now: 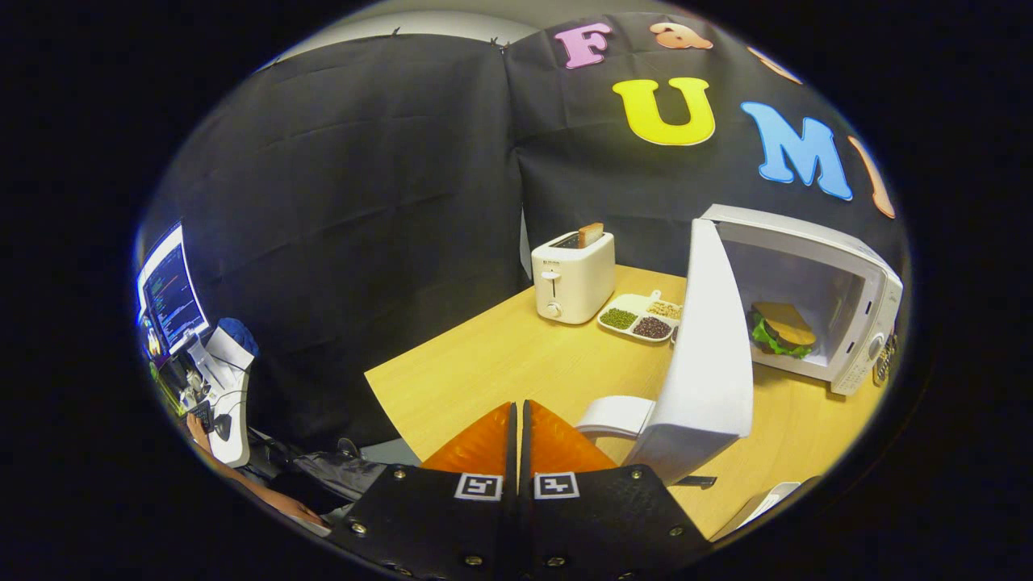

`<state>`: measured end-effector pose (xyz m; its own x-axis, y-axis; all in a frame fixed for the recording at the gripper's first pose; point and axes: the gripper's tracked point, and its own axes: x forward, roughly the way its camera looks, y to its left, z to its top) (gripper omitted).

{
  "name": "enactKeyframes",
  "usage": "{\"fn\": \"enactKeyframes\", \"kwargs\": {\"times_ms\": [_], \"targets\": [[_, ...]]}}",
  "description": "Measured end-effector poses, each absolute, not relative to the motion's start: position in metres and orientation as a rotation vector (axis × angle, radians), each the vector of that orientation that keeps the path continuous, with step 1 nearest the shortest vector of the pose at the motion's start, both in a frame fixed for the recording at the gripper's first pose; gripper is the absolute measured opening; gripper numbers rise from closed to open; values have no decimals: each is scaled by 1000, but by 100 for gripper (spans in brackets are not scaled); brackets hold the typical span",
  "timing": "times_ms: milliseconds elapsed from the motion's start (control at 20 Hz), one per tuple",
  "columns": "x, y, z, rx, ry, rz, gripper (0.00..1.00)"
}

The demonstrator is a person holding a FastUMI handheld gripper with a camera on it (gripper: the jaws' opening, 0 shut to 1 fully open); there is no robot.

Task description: Open the microwave, put the food inside, and close the microwave door.

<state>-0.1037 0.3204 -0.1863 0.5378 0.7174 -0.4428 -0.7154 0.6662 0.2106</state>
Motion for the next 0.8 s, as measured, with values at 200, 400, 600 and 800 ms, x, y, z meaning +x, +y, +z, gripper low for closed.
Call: {"fn": "enactKeyframes", "kwargs": {"times_ms": [200,400,600,800], "targets": [[-92,293,-196,4,553,787,0],[-71,252,-205,19,582,688,0],[-45,208,-212,17,591,593,1],[-25,167,-214,-3,582,519,1]]}}
